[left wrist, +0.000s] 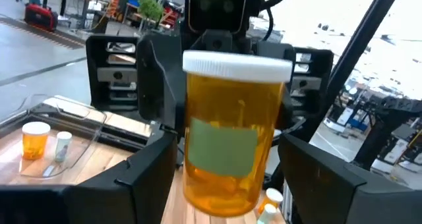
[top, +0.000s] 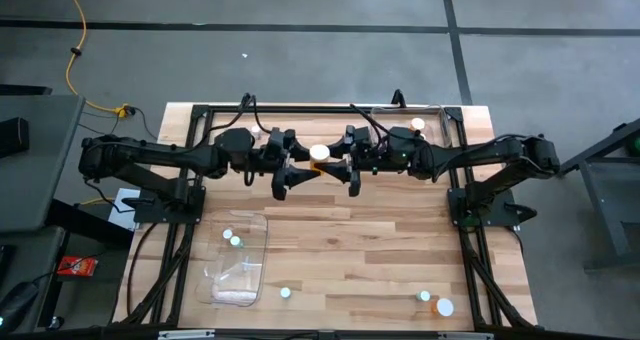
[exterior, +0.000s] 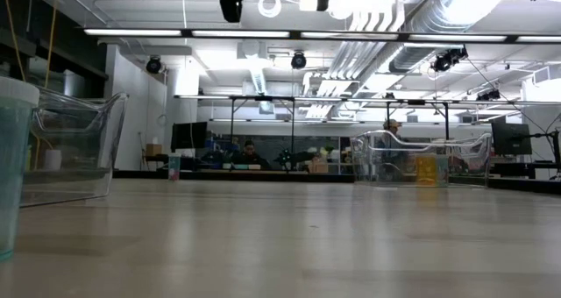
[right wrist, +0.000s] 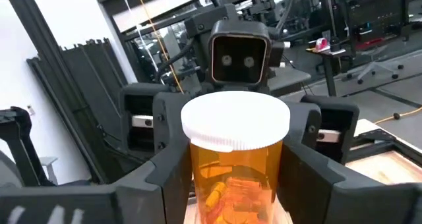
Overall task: Pick and place medicine bottles into bin by pill shape (circle, oval)
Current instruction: Put the large orange capsule bottle into the top transparent bin
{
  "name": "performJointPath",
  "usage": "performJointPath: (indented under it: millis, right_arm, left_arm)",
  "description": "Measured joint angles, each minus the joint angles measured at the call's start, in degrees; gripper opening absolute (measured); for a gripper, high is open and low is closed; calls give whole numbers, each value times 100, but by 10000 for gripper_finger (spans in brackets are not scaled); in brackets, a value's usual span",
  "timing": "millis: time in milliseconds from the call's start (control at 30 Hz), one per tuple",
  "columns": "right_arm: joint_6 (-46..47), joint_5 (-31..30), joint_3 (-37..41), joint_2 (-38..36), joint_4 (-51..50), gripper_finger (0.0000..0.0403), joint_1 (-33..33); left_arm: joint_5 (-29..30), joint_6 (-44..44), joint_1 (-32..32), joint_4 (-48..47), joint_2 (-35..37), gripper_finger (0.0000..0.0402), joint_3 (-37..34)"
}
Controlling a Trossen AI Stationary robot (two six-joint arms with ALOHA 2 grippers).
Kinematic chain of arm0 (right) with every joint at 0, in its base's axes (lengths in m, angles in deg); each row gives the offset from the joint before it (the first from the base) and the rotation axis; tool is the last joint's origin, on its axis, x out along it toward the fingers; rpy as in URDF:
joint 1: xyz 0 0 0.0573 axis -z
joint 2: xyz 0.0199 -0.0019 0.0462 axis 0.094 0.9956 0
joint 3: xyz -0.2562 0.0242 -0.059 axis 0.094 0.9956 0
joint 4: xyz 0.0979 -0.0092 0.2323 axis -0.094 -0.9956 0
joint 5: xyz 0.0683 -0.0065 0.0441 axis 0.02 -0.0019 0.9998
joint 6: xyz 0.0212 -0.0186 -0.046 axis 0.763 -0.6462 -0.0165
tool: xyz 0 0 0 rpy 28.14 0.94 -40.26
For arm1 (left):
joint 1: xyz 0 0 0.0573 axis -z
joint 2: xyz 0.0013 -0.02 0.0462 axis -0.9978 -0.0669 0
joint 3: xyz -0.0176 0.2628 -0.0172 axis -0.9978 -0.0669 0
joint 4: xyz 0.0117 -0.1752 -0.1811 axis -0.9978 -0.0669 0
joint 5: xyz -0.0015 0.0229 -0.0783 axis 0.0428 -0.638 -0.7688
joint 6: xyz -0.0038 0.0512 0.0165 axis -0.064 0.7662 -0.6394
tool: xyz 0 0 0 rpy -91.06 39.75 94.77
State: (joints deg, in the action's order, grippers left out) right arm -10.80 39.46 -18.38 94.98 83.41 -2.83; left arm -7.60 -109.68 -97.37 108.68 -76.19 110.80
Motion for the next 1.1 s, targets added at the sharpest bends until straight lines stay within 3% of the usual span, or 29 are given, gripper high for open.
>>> performJointPath:
  millis: [600, 933, 1100]
  right_arm:
    - [6, 8, 0, 0, 127, 179, 0]
    - [18, 14, 0, 0, 111, 179, 2]
    - [22, 21, 0, 0, 111, 187, 2]
  left_arm:
    - [37, -101, 0, 371, -334, 225, 4]
    - [33, -94, 0, 362, -334, 177, 4]
    - [28, -94, 0, 358, -332, 171, 4]
